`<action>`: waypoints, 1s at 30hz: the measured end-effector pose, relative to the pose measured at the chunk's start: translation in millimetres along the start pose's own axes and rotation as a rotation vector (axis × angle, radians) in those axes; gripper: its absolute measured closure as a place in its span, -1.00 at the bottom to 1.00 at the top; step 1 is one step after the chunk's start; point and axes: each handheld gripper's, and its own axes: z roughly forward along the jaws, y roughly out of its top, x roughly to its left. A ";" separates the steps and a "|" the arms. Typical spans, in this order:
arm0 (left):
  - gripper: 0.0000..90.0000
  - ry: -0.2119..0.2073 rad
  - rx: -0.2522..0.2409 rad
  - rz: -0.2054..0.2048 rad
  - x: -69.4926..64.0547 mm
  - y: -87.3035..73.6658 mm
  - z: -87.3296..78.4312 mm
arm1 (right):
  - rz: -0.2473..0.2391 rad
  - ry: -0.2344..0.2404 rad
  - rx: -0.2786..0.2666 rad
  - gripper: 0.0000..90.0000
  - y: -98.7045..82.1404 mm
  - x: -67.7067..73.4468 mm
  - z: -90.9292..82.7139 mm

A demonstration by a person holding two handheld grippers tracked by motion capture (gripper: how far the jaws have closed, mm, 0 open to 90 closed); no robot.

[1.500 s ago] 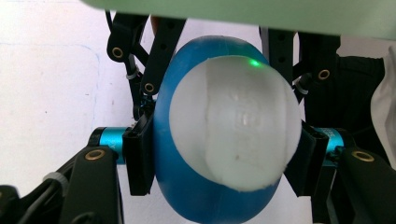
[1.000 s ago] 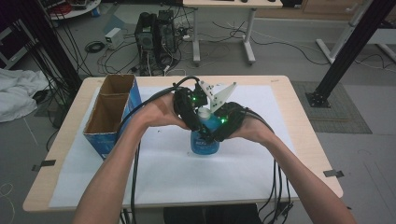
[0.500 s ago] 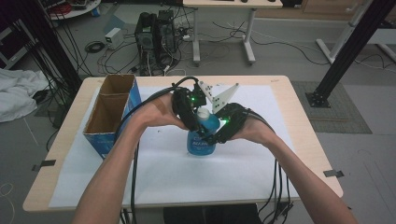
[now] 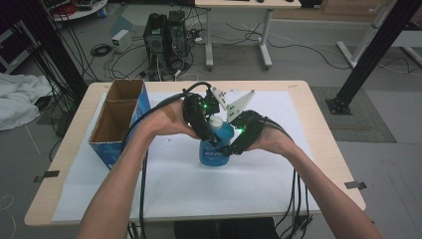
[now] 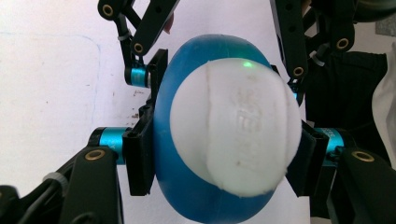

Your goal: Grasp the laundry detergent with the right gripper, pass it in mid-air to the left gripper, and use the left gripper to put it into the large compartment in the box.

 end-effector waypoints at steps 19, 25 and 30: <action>-0.15 0.009 0.016 -0.012 -1.5 -0.1 -6.5 | 0.025 -0.041 0.030 -0.52 -7.2 1.2 -15.1; -0.15 0.020 0.030 -0.002 -0.3 -0.3 -11.9 | 0.025 -0.115 0.060 -0.71 -15.1 0.3 -26.3; -0.15 0.031 0.033 -0.011 -0.9 -1.3 -19.2 | 0.054 -0.159 0.091 -0.71 -26.5 1.6 -37.9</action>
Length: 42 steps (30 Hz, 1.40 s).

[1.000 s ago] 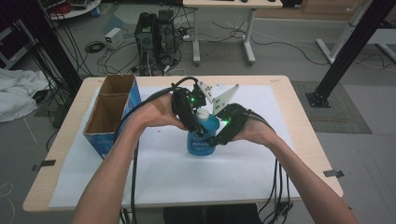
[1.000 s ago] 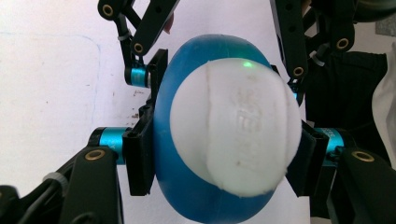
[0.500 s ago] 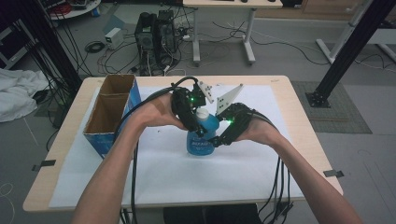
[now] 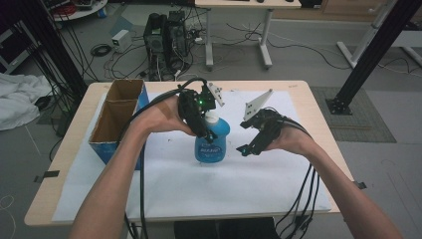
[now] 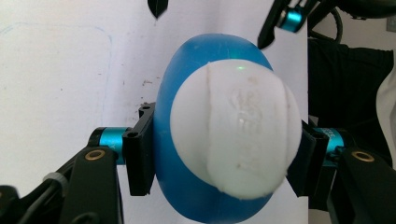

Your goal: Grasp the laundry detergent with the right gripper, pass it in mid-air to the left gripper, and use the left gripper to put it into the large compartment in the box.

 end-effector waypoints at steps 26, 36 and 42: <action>-0.15 0.088 0.076 -0.057 2.5 11.6 -88.8 | 0.079 -0.122 0.181 -0.71 -56.3 -10.1 -31.6; -0.15 0.141 0.079 -0.107 6.2 4.8 -125.4 | 0.106 -0.142 0.178 -0.71 -60.2 -10.2 -38.1; -0.15 0.169 0.079 -0.133 7.2 -3.2 -146.2 | 0.112 -0.140 0.175 -0.71 -62.3 -10.8 -40.4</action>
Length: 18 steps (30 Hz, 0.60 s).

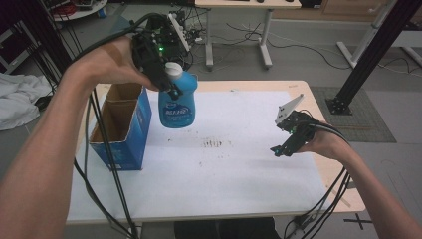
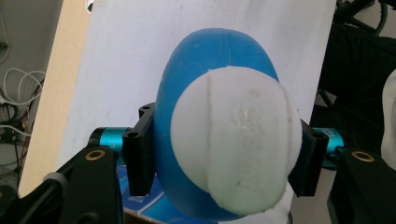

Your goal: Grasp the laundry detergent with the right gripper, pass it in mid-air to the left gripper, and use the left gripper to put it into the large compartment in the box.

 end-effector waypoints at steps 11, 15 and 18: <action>-0.15 0.049 0.005 -0.055 9.2 -27.7 -35.1 | -0.023 -0.033 0.002 -0.71 -3.7 -3.2 -0.1; -0.15 0.057 0.002 -0.071 11.6 -38.5 -43.1 | -0.031 -0.036 -0.007 -0.71 -3.9 -2.8 1.6; -0.15 0.065 0.018 -0.092 14.2 -49.0 -48.9 | -0.030 -0.034 0.003 -0.71 -3.8 -2.8 0.6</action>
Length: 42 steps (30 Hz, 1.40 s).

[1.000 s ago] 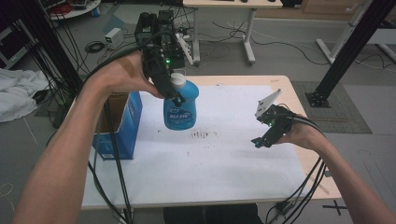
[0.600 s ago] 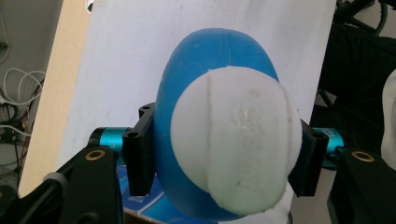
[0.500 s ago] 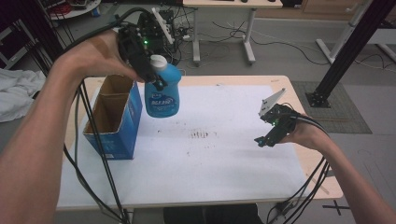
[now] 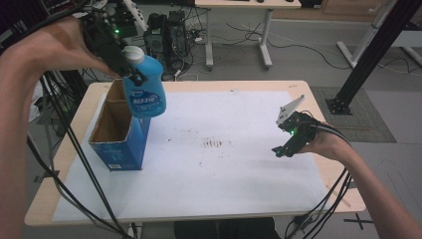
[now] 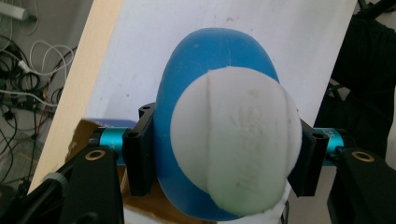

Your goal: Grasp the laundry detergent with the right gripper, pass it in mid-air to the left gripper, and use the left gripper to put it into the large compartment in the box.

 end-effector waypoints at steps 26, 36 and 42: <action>-0.15 0.054 0.038 -0.119 25.3 -55.6 -18.6 | 0.022 -0.002 0.000 -0.71 -5.3 0.5 4.3; -0.15 0.071 0.044 -0.170 36.1 -72.2 -2.8 | 0.048 0.008 0.013 -0.71 -9.3 4.7 5.2; -0.15 0.063 0.064 -0.200 45.4 -83.8 15.3 | 0.027 -0.004 0.009 -0.71 -10.9 6.1 7.0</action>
